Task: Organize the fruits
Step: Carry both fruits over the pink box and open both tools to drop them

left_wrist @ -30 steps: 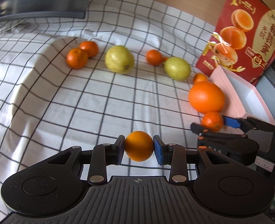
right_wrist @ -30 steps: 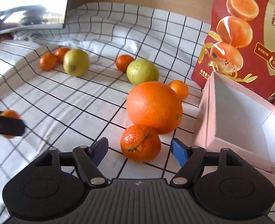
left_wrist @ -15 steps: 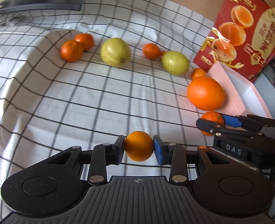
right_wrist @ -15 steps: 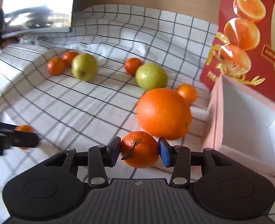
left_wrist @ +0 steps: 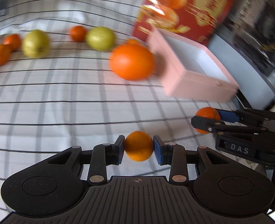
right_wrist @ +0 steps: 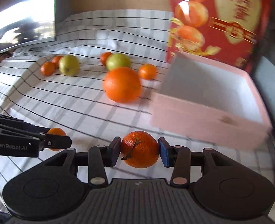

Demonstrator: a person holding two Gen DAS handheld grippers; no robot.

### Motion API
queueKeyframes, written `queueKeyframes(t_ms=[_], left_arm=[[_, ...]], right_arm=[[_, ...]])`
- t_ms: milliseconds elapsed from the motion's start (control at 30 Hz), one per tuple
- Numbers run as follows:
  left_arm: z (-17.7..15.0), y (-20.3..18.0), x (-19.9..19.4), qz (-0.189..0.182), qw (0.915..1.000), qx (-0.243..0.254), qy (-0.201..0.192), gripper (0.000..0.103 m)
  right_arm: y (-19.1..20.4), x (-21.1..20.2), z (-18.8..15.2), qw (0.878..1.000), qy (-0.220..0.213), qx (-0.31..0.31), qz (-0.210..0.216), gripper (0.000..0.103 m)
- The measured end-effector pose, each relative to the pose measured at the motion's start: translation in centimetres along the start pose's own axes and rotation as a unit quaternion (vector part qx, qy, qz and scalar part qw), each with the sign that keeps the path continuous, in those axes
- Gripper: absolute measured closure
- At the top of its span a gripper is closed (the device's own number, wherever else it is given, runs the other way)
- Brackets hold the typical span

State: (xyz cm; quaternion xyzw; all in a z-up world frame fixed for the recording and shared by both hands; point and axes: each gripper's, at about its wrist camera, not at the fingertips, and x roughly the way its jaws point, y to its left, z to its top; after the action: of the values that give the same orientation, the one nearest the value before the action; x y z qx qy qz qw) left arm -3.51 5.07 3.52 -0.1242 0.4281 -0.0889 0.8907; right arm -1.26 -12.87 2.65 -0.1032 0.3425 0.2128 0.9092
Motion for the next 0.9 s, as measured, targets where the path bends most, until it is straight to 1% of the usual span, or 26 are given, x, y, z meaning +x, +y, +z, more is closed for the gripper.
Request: queueKeyframes(t_ms=[167,333,400,467,567,667,700,800,900], left_arm=[[0.2,-2.6,1.2,-0.024,0.9992,0.030,0.013,0.065],[0.7,-4.9,1.9,-0.042,0.9973,0.059,0.014,0.065],[1.5,-5.6,1.9,-0.051,0.9966,0.064,0.009,0.065],[3.4,-6.3,1.7,-0.063,0.9957,0.067,-0.005,0.065],[7.3,-7.7,1.0,-0.068,0.9925,0.089,-0.050,0.065],[11.9,-9.1,0.3,-0.080,0.9880,0.097,-0.089,0.065],[13.4,-9.7,0.1,-0.079,0.9866,0.101,-0.101,0.065],[17.1,-11.9,-0.3,-0.049,0.9812,0.132,-0.132,0.065],[19.5,-13.4,-0.1,-0.028,0.9771,0.156,-0.143,0.065]], right_arm=[[-2.9,-1.2,-2.0,0.999,0.012,0.036,-0.035,0.060],[-5.2,-2.7,-3.3,0.996,0.010,0.068,-0.059,0.060],[-5.9,-3.4,-3.6,0.995,0.005,0.078,-0.067,0.060],[-6.6,-4.0,-3.4,0.993,-0.002,0.090,-0.071,0.060],[-7.8,-5.4,-1.7,0.992,-0.031,0.104,-0.070,0.060],[-8.9,-6.6,1.4,0.989,-0.074,0.104,-0.077,0.060],[-9.3,-7.0,2.5,0.988,-0.085,0.101,-0.080,0.060],[-10.4,-7.6,6.0,0.986,-0.114,0.088,-0.087,0.060],[-11.5,-7.1,8.8,0.986,-0.122,0.073,-0.092,0.060]])
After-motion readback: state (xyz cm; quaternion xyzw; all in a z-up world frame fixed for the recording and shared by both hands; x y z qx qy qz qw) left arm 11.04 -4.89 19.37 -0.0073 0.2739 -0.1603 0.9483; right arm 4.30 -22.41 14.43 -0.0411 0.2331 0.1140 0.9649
